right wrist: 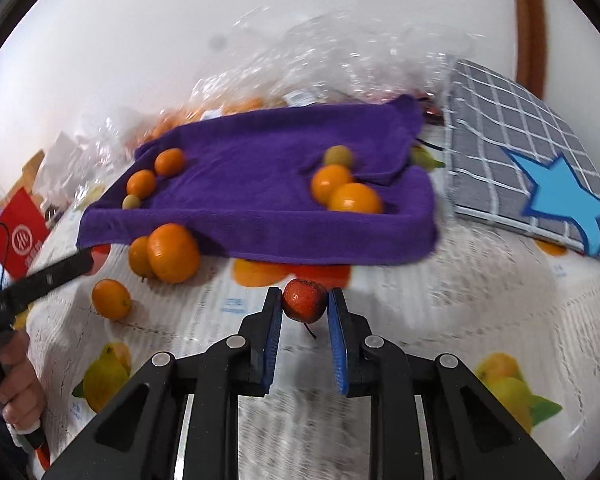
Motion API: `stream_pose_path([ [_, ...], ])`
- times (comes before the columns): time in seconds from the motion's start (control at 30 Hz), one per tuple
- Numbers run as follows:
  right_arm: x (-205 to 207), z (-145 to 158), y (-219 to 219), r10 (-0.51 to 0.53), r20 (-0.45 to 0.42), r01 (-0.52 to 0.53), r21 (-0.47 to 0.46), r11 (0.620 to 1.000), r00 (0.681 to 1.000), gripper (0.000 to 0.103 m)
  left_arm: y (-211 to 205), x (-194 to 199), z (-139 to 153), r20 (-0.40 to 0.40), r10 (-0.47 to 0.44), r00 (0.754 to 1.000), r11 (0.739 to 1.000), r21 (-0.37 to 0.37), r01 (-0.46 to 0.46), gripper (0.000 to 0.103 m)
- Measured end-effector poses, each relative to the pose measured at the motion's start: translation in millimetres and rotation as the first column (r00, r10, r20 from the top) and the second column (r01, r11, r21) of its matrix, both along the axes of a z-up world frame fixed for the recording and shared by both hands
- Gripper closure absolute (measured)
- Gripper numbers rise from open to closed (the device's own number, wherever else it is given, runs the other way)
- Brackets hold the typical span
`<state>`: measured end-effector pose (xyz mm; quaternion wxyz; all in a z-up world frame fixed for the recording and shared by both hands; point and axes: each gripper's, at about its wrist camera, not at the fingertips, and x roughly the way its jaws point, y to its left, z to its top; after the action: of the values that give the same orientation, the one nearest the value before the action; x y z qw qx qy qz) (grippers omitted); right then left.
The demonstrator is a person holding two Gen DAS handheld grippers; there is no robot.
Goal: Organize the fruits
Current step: 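Grasp the small red apple with the right gripper while the left gripper grasps an orange, then carry the red apple and the orange over the purple towel with both grippers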
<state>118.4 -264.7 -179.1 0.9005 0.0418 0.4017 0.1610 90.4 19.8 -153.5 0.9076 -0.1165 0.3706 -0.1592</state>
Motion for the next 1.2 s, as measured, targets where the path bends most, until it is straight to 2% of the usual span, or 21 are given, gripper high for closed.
stream_pose_path([
  [0.1,-2.4,2.2,-6.2,-0.013,0.008,0.013,0.008,1.0,1.0,0.08,-12.5,1.1,-3.7,-0.031,-0.056,0.998,0.998,0.038,0.057,0.052],
  [0.17,-3.3,2.6,-5.1,-0.01,0.009,0.01,0.002,1.0,1.0,0.08,-13.2,2.4,-5.5,-0.045,-0.041,0.998,0.998,0.053,0.043,0.052],
  [0.27,-3.5,2.6,-1.2,0.001,0.014,-0.001,-0.005,1.0,1.0,0.08,-10.6,3.4,-7.7,-0.06,-0.035,0.998,0.999,0.036,0.037,0.053],
  [0.4,-2.8,2.1,-3.5,-0.002,0.007,0.002,0.006,1.0,1.0,0.08,-14.0,3.9,-8.9,-0.067,-0.041,0.997,0.998,0.047,0.044,0.068],
  [1.03,-5.2,5.5,-8.8,-0.023,0.021,0.022,0.048,0.999,1.0,0.08,10.6,-7.0,5.7,0.034,0.075,0.997,0.997,-0.029,-0.074,0.069],
  [1.2,-7.1,7.7,-9.7,-0.025,0.028,0.023,0.064,0.998,0.999,0.08,17.0,-8.2,8.6,0.051,0.109,0.993,0.994,-0.029,-0.108,0.069],
])
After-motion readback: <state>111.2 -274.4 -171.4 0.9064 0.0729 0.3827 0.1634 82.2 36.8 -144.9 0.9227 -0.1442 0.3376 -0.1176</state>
